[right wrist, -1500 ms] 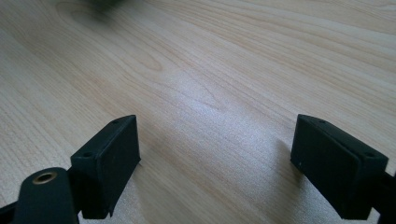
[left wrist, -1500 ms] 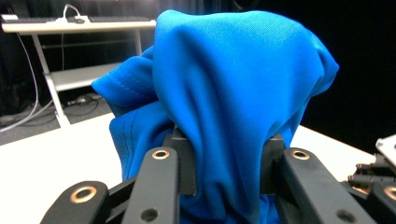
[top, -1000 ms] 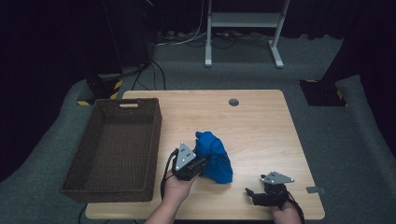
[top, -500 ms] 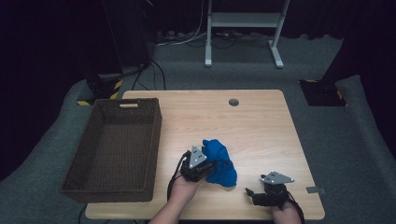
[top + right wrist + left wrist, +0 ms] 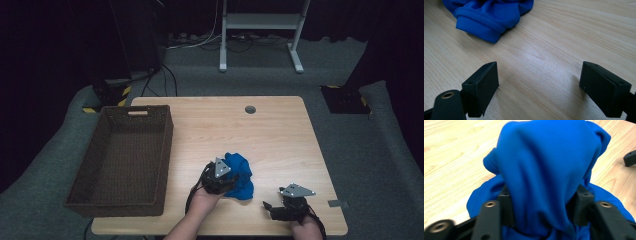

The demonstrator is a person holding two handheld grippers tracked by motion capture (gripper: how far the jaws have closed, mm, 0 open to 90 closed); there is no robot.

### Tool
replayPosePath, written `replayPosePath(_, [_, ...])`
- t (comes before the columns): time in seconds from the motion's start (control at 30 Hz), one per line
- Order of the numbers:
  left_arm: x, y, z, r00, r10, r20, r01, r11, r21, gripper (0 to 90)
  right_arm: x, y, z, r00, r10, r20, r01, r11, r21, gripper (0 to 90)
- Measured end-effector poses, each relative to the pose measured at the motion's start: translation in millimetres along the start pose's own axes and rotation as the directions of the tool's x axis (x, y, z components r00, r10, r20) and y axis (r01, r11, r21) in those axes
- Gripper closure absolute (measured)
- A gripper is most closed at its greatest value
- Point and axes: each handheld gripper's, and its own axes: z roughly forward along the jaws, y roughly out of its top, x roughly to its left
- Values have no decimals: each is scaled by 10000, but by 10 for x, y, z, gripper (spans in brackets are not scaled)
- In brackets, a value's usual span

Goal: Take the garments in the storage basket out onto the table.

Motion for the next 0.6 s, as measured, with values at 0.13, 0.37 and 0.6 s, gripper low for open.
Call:
replayPosePath(0.13, [2, -4, -36, 9997, 46, -251, -43, 9999, 107, 340, 0, 0, 0, 10000, -1, 1, 1, 10000, 1, 154])
replayPosePath(0.37, [20, -55, -152, 9995, 12, -321, -12, 10000, 4, 235, 2, 0, 1, 10000, -17, 9, 17, 10000, 2, 154])
replayPosePath(0.6, [40, -139, -316, 9988, -484, -98, 481, 9984, -304, 215, 1, 0, 0, 10000, -6, 4, 6, 10000, -2, 156])
